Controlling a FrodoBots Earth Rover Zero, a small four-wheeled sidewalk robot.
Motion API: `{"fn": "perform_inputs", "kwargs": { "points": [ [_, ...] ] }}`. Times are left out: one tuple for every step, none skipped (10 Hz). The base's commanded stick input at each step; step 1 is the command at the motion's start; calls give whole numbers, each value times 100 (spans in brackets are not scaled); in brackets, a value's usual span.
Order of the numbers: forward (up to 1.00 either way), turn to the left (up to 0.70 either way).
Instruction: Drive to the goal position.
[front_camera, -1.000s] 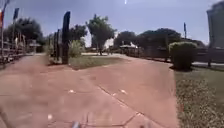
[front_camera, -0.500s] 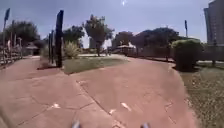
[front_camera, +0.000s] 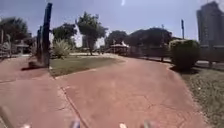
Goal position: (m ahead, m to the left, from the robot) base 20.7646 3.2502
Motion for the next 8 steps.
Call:
{"fn": "perform_inputs", "kwargs": {
  "points": [
    [85,-34],
    [85,-34],
    [85,-34],
    [85,-34],
    [85,-11],
    [85,0],
    [85,0],
    [85,0]
  ]
}}
